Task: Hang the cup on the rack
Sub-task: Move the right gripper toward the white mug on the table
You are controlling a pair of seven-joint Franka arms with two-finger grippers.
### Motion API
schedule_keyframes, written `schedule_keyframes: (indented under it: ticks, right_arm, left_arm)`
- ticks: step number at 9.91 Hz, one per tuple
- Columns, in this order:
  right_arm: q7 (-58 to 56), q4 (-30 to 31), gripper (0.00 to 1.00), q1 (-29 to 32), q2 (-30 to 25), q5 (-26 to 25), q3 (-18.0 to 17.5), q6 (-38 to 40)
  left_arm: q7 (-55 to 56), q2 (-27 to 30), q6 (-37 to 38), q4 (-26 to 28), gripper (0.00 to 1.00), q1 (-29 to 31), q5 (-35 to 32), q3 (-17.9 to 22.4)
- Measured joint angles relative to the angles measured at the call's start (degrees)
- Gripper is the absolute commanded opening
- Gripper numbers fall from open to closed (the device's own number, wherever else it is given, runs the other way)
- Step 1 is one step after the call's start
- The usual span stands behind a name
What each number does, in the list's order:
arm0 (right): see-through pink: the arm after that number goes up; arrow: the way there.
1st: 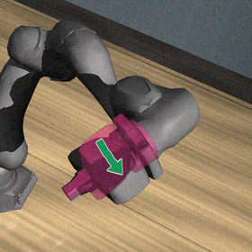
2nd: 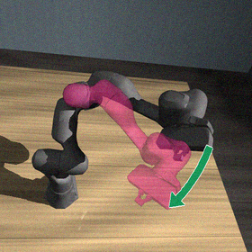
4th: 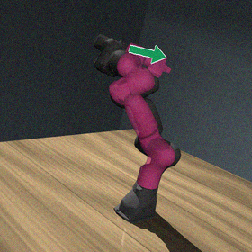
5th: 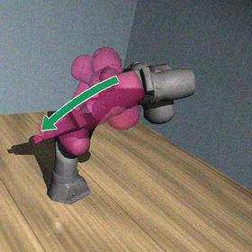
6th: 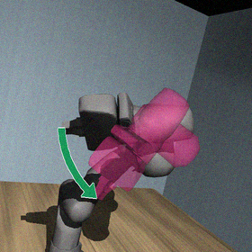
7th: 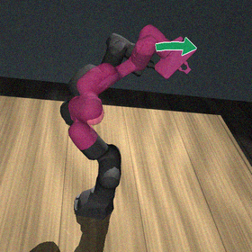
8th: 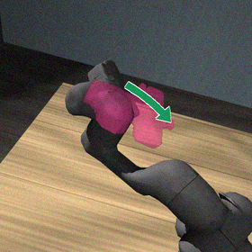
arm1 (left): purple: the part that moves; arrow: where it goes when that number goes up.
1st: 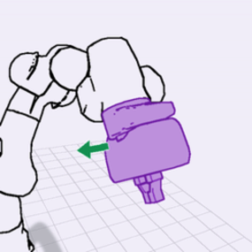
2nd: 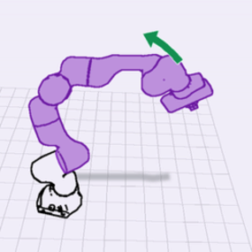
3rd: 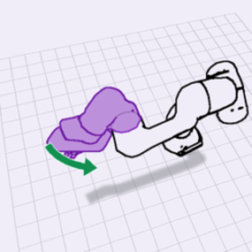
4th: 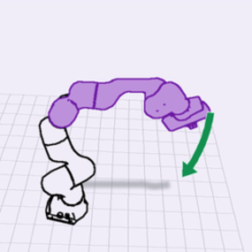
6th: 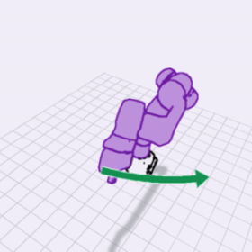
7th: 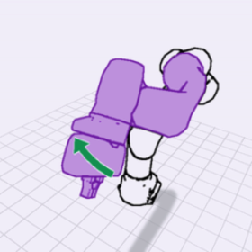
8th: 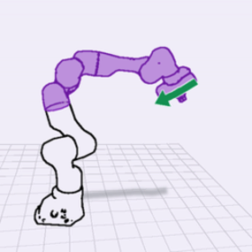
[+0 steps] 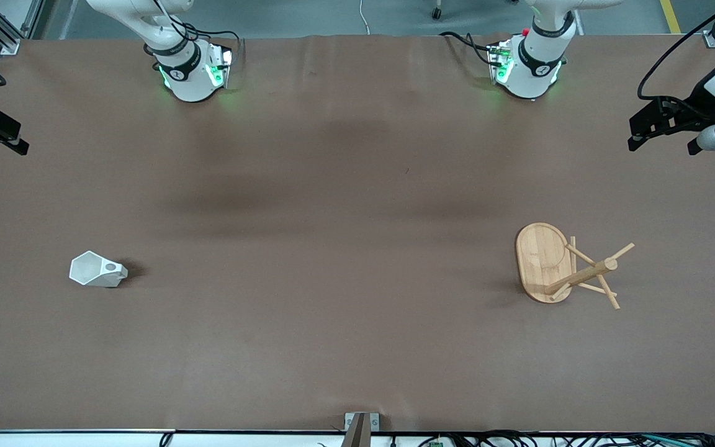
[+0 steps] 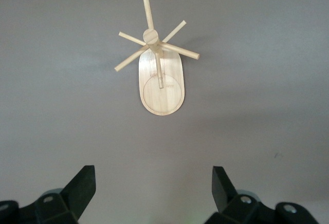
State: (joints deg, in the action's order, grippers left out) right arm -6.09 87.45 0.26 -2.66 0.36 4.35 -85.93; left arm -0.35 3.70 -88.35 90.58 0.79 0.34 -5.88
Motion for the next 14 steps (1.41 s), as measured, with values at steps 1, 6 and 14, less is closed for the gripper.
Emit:
schedule_keyframes:
  ticks: [1,6,14]
  right_arm:
    - [0.0,0.0,1.0,0.0,0.0,0.0,0.0,0.0]
    - [0.0,0.0,1.0,0.0,0.1,0.0,0.0,0.0]
    - [-5.6,5.6,1.0,2.4,7.9,0.2,5.9,-12.2]
  left_arm:
    - [0.0,0.0,0.0,0.0,1.0,0.0,0.0,0.0]
    - [-0.1,0.0,0.0,-0.6,1.0,0.2,0.0,0.1]
    - [-0.2,-0.1,0.6,-0.6,1.0,0.2,0.0,0.1]
